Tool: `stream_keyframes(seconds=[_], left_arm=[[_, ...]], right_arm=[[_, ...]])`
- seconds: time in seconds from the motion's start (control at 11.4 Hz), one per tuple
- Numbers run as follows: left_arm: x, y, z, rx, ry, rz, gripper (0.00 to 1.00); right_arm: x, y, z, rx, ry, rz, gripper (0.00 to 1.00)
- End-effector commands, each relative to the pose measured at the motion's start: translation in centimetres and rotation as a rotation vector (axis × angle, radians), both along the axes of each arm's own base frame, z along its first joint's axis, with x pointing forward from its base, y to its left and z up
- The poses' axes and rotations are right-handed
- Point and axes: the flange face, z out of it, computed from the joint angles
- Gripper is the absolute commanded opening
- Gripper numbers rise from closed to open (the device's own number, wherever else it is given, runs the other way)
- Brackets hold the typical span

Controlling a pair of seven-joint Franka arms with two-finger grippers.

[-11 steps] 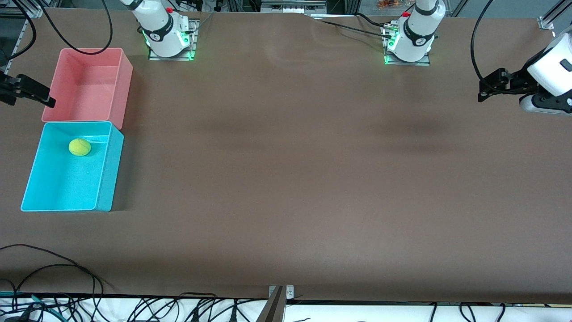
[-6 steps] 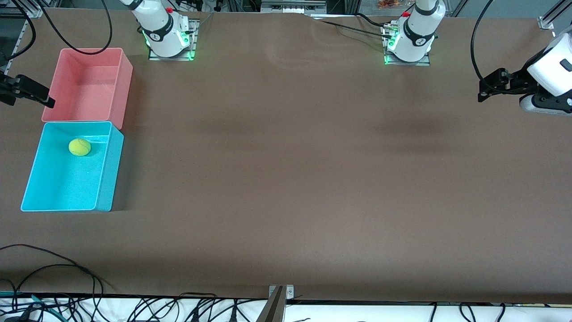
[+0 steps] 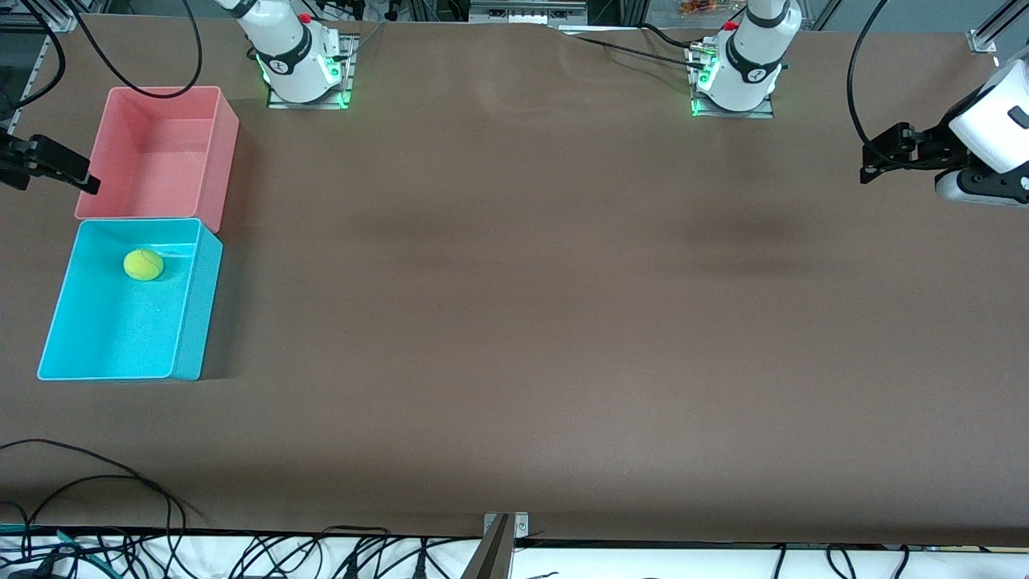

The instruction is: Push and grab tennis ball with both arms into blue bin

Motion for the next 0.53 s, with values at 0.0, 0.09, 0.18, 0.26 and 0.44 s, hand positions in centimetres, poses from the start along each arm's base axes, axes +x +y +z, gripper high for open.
stream_keyframes(seconds=[0.0, 0.09, 0.18, 0.26, 0.44], left_arm=[[-0.26, 0.0, 0.57, 0.019, 0.001, 0.003, 1.0], [-0.26, 0.0, 0.57, 0.019, 0.001, 0.003, 1.0], [-0.21, 0.0, 0.48, 0.019, 0.003, 0.003, 1.0], [-0.29, -0.24, 0.49, 0.019, 0.004, 0.0, 1.0], [-0.3, -0.1, 0.47, 0.017, 0.006, 0.001, 1.0]], right_arm=[[-0.58, -0.09, 0.03, 0.022, -0.011, -0.008, 1.0], [-0.57, -0.1, 0.1, 0.021, -0.013, -0.008, 1.0], [-0.56, -0.01, -0.03, 0.021, -0.011, -0.008, 1.0], [-0.62, -0.09, -0.09, 0.022, -0.01, -0.009, 1.0], [-0.64, -0.01, 0.21, 0.021, -0.016, -0.008, 1.0]])
